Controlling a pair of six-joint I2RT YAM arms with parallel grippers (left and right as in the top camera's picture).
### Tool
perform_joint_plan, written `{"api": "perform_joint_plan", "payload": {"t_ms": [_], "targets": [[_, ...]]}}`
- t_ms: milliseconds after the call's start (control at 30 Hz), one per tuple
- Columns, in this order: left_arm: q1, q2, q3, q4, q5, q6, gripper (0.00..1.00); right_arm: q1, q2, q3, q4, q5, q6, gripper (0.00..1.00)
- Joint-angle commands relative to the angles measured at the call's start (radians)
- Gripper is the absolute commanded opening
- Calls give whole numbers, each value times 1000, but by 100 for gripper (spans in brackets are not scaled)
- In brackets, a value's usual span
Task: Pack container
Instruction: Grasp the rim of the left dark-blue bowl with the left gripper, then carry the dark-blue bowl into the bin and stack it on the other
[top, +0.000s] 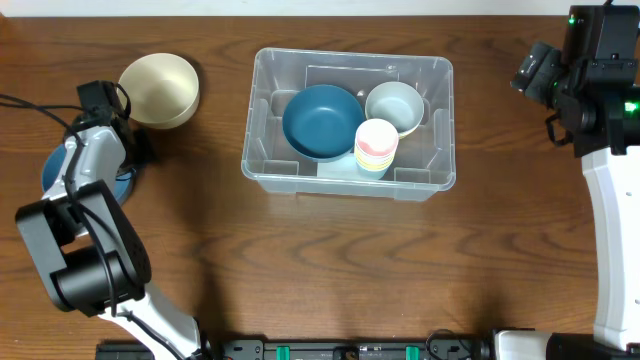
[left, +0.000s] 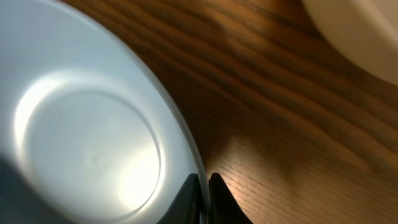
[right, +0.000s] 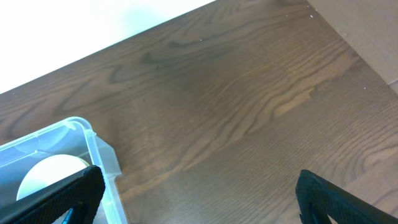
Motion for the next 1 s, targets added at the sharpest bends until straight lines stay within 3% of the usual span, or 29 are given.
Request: {"api": "perform_joint_plan", "payload": {"t_ms": [0,267,467,600,733,967], "targets": [[5,14,-6,-11,9,-22,6,-4,3,6,1,7,11,99],[-5,-80,-2,-63,51,-86,6,-4,3,6,1,7,11,99],[-43,-275,3,-52,136,-95,6,-4,3,6,1,7,11,99],[-81,-435,3,-38,271,-94,6,-4,3,6,1,7,11,99],[-167,-574,3,-9,393,-90,6,-4,3,6,1,7,11,99],[-452,-668,3,91,409,13,6,-4,3,6,1,7,11,99]]}}
